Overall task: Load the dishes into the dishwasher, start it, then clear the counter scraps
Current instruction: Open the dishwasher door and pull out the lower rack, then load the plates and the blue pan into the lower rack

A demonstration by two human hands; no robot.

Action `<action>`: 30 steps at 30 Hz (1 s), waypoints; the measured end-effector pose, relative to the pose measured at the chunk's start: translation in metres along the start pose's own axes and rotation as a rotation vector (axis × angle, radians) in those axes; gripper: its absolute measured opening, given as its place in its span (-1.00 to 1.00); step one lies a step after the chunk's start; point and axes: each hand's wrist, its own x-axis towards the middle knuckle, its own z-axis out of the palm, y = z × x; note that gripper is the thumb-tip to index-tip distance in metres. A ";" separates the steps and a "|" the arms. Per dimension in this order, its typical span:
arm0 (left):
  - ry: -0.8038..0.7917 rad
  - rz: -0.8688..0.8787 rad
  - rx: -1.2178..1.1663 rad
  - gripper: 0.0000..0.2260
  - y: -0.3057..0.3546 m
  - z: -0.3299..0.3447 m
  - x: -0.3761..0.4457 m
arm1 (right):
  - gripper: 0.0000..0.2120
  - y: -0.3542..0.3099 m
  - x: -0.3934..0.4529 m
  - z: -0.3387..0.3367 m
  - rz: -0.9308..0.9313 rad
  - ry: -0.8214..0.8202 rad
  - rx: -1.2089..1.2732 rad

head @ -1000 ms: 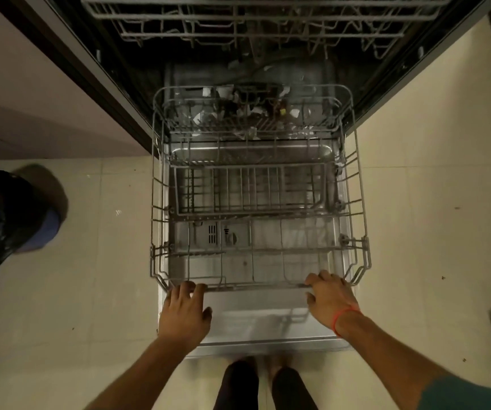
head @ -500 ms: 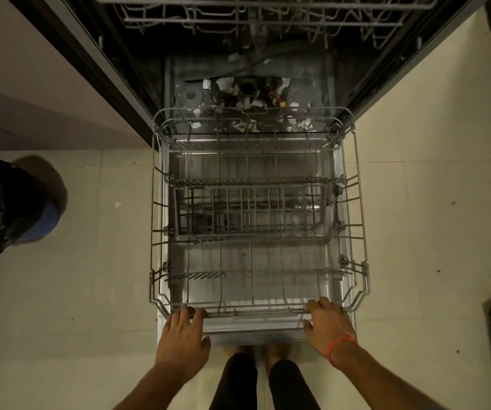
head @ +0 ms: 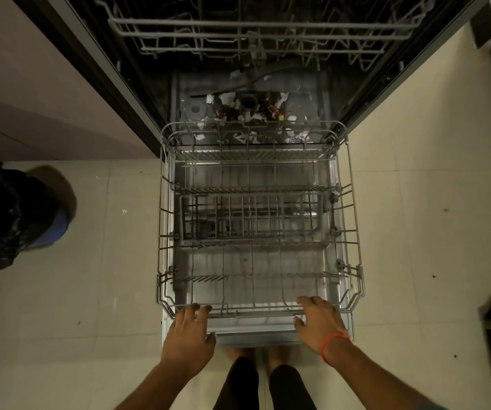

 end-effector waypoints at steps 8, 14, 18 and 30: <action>0.053 0.013 -0.099 -0.45 0.017 -0.030 -0.022 | -0.42 -0.020 -0.034 -0.017 -0.035 0.052 0.091; 0.118 0.000 -0.118 -0.44 0.031 -0.053 -0.053 | -0.41 -0.035 -0.064 -0.046 -0.054 0.116 0.128; 0.151 0.013 -0.117 -0.43 0.047 -0.073 -0.084 | -0.42 -0.045 -0.089 -0.068 -0.063 0.161 0.130; 0.341 0.096 -0.111 -0.39 0.098 -0.157 -0.183 | -0.39 -0.103 -0.198 -0.148 -0.147 0.283 0.090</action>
